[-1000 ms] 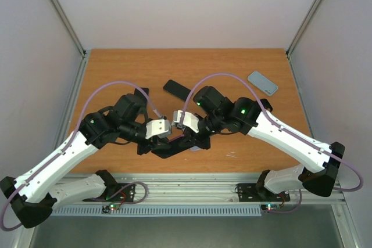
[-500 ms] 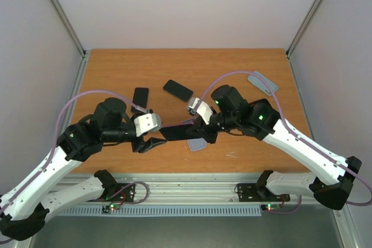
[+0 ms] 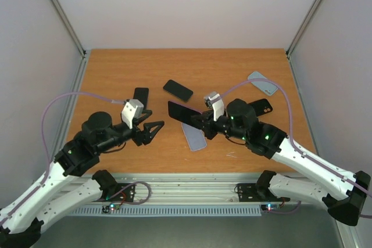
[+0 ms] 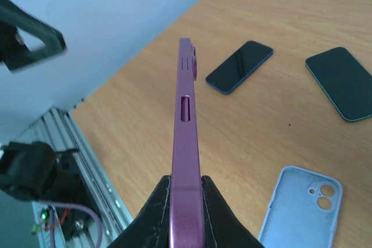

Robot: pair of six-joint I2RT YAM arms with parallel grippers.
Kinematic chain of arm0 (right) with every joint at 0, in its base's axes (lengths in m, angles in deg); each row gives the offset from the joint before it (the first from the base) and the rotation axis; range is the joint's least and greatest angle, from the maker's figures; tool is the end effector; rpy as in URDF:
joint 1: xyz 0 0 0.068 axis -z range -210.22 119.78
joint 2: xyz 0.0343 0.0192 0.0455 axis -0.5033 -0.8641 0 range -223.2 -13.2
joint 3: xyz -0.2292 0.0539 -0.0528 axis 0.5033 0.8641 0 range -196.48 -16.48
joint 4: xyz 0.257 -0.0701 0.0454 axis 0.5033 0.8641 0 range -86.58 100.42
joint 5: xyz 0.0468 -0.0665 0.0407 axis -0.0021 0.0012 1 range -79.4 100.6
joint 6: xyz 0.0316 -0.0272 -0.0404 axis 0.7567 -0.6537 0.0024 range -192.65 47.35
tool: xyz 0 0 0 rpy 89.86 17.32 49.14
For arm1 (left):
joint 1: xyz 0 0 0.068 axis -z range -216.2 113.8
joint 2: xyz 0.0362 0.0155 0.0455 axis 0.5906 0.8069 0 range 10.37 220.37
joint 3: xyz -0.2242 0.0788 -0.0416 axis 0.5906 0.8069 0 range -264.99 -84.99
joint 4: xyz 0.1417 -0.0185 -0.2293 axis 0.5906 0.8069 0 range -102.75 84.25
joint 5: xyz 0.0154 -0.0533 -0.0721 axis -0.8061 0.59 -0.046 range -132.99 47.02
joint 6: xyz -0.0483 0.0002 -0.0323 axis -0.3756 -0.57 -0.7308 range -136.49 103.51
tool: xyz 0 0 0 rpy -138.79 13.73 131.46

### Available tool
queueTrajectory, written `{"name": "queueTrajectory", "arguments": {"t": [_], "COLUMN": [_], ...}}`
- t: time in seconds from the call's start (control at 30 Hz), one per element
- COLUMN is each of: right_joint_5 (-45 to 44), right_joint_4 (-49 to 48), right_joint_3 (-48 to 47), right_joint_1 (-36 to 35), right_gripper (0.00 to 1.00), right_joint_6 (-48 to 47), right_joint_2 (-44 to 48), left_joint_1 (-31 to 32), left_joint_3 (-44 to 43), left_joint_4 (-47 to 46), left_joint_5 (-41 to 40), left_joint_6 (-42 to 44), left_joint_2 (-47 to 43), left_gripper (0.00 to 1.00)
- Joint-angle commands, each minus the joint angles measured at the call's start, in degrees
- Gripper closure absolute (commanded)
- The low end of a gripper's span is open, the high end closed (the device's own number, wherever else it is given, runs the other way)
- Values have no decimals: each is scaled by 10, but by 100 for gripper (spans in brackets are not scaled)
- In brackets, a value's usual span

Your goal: Put the phone into the phone case

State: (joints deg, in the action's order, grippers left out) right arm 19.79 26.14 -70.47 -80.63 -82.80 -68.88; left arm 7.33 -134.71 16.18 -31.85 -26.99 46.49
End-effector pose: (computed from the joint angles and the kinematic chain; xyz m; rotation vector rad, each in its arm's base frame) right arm 0.1544 0.1972 0.3095 -1.1203 1.7093 0.6065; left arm 0.1229 -0.1279 0.3376 0.6795 1.7923 -0.8283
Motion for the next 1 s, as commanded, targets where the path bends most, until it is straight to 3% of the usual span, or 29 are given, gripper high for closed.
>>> {"name": "queueTrajectory", "arguments": {"t": [0.0,0.23,0.47,0.8,0.97], "right_joint_5": [-36,-58,-90,-175,-204], "right_joint_4": [-197,-350,-454,-553,-600], "right_joint_3": [59,138,180,198,203], "right_joint_1": [1,-11,-38,-106,-135], "right_gripper": [99,99,99,99,99], "right_joint_6": [95,197,253,282,274], "right_joint_2": [50,78,70,31,3], "left_joint_1": [2,2,2,2,2], "left_joint_3": [77,179,250,270,273], "left_joint_4": [-155,-326,-532,-635,-663], "left_joint_5": [-46,-44,7,19,29], "left_joint_6": [-149,-289,-392,-432,-444], "left_joint_2": [-39,-63,2,63,67], "left_gripper": [29,28,32,36,45]}}
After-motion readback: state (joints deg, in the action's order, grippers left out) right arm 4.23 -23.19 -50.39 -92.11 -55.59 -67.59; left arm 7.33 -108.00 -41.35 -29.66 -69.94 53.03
